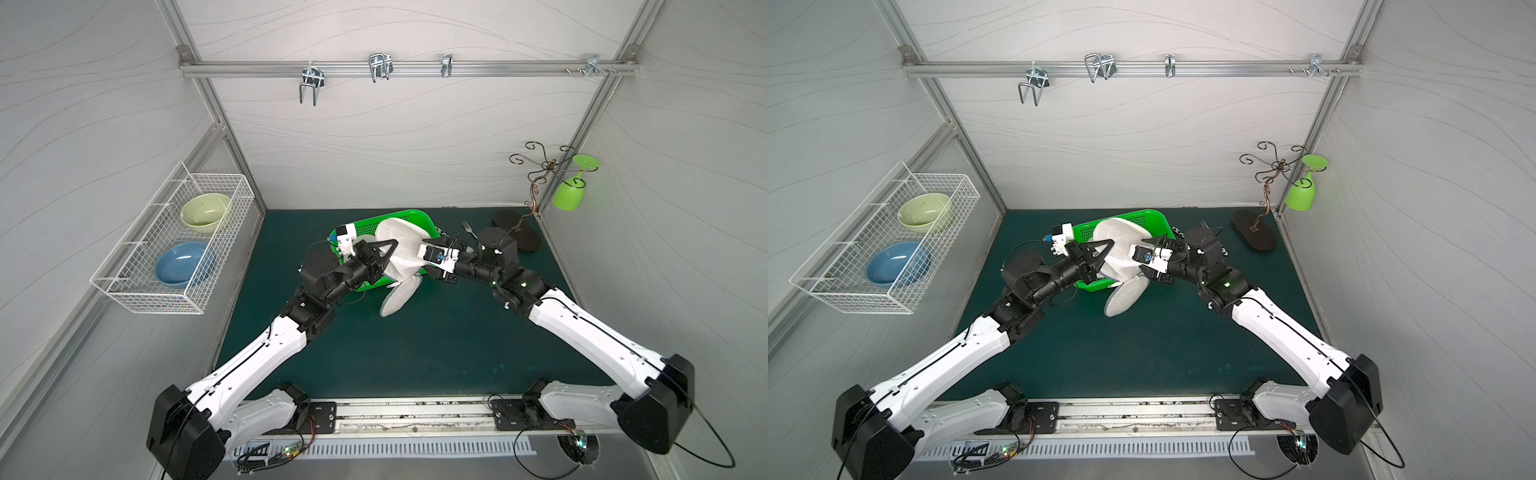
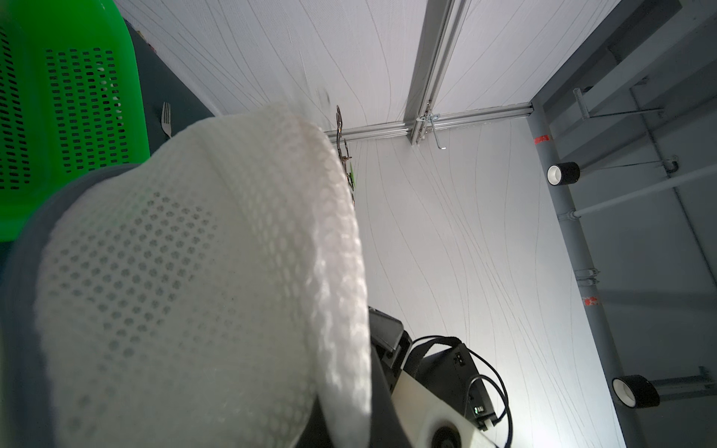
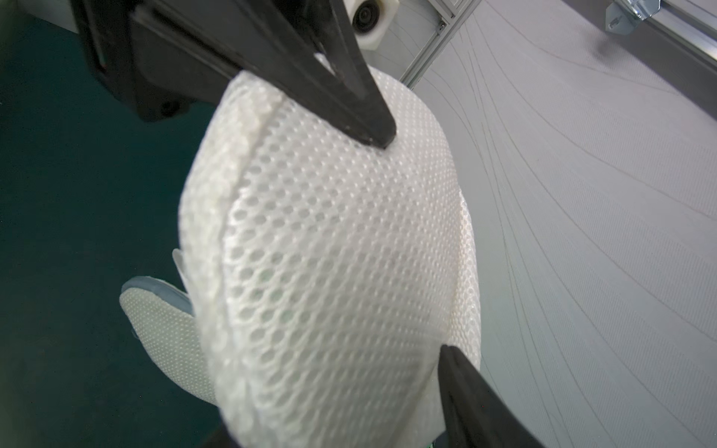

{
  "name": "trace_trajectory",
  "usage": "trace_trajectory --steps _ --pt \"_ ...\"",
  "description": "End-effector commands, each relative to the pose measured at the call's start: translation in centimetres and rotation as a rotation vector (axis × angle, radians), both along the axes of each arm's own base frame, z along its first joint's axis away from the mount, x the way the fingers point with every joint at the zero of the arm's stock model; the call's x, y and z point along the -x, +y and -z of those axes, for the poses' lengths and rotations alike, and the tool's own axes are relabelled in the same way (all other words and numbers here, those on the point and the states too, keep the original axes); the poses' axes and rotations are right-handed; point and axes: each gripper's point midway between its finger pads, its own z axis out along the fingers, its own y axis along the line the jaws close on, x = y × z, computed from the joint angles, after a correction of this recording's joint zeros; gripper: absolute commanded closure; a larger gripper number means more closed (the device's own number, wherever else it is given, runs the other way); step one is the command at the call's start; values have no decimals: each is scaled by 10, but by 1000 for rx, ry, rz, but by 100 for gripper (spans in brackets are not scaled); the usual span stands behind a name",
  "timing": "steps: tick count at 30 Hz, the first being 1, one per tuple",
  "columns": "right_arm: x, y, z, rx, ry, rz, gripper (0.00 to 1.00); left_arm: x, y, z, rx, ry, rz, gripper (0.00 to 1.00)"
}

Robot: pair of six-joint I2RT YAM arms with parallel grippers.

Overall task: Turn the laundry bag inside out
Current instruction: Turn over the laundry bag.

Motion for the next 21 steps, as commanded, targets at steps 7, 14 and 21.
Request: trace_trajectory --steps 7,14,21 --pt "-21 3 -48 -159 -94 134 94 1 23 3 -19 1 -108 50" --pt "-25 -48 -47 -295 139 258 100 27 66 -27 -532 -392 -235 18" --pt "27 -68 -37 -190 220 122 99 47 77 -13 -1409 -974 27 28"
